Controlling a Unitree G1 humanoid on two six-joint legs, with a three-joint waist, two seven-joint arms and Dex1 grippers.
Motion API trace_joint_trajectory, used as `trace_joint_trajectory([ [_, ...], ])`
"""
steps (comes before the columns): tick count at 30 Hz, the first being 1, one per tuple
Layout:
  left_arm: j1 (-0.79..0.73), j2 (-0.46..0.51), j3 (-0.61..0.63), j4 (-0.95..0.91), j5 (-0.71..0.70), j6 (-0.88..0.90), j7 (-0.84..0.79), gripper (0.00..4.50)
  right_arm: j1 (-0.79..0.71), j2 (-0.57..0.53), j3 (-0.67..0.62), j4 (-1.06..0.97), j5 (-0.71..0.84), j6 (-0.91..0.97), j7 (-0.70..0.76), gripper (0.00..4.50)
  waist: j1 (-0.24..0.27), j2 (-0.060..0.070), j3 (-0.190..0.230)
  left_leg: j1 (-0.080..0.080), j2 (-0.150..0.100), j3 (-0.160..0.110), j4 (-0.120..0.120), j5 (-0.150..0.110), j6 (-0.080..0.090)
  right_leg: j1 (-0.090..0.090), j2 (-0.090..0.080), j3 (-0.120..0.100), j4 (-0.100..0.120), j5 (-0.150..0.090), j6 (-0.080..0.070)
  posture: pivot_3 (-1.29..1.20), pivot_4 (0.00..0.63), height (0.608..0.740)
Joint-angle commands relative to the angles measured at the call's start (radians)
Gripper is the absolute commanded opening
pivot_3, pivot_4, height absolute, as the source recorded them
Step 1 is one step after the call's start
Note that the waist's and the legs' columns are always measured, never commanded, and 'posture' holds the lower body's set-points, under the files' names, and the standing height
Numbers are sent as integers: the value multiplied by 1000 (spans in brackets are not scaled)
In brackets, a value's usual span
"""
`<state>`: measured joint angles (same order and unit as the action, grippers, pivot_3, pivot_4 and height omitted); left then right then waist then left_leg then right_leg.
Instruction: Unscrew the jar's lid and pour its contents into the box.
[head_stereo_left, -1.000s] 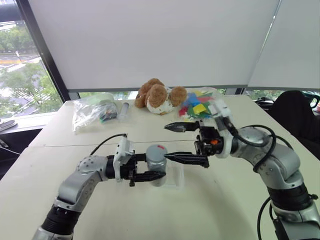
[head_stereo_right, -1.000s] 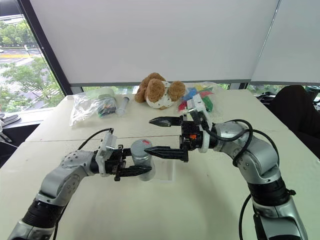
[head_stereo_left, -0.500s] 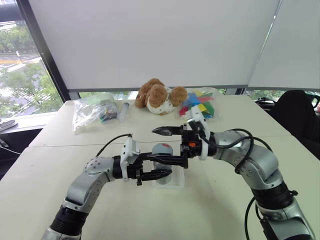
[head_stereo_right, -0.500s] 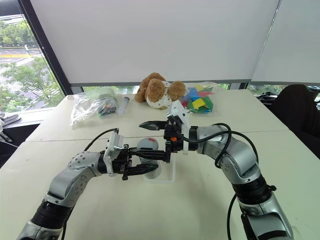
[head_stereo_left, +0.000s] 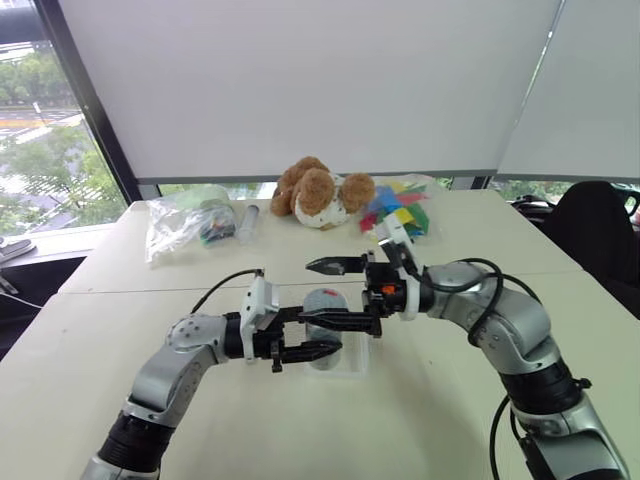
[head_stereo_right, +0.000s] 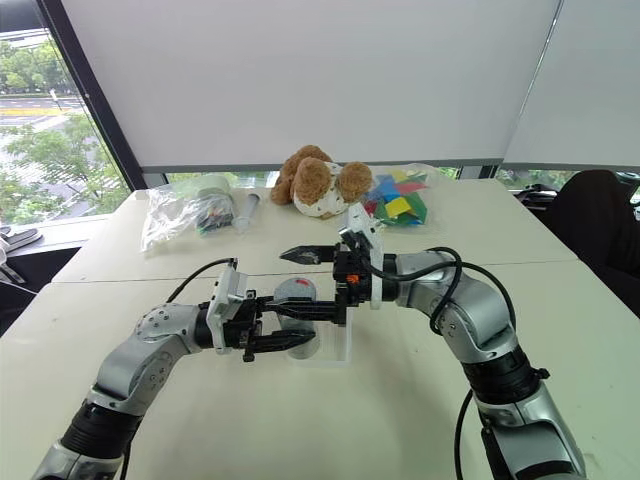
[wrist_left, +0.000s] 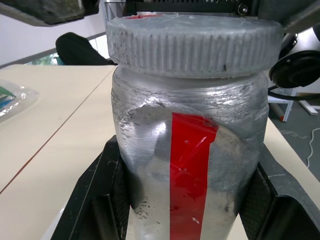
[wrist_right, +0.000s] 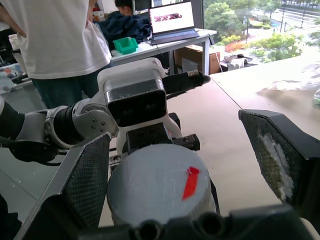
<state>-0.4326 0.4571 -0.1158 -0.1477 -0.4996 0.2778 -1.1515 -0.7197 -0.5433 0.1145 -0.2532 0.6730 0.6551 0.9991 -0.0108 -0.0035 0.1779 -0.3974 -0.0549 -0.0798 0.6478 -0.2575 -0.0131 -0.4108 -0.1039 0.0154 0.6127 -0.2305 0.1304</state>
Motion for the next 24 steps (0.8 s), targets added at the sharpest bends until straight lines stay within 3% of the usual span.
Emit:
trace_joint_trajectory([
  [1,6,10,10,-51,-18,-26,-21,2102,15,-36,-71,2,29,11,15,4455,0,0,0,0,0,0,0,0,0,0,0,0,0,0,0,0,150,740],
  [12,8,15,18,-45,-16,-27,-20,2102,72,-117,-171,-33,124,35,109,4455,-2,0,0,0,0,0,0,0,0,0,0,0,0,0,0,0,150,740],
  [16,4,7,12,-37,-11,-26,-11,2102,34,-62,-113,-102,141,72,48,4455,-2,0,0,0,1,0,0,0,0,0,0,0,0,0,0,0,150,740],
  [24,3,-4,-2,-42,-11,-20,-5,2102,-42,41,23,-73,5,46,-50,4455,3,0,0,-1,0,0,0,0,-1,0,-1,0,0,0,0,0,150,740],
])
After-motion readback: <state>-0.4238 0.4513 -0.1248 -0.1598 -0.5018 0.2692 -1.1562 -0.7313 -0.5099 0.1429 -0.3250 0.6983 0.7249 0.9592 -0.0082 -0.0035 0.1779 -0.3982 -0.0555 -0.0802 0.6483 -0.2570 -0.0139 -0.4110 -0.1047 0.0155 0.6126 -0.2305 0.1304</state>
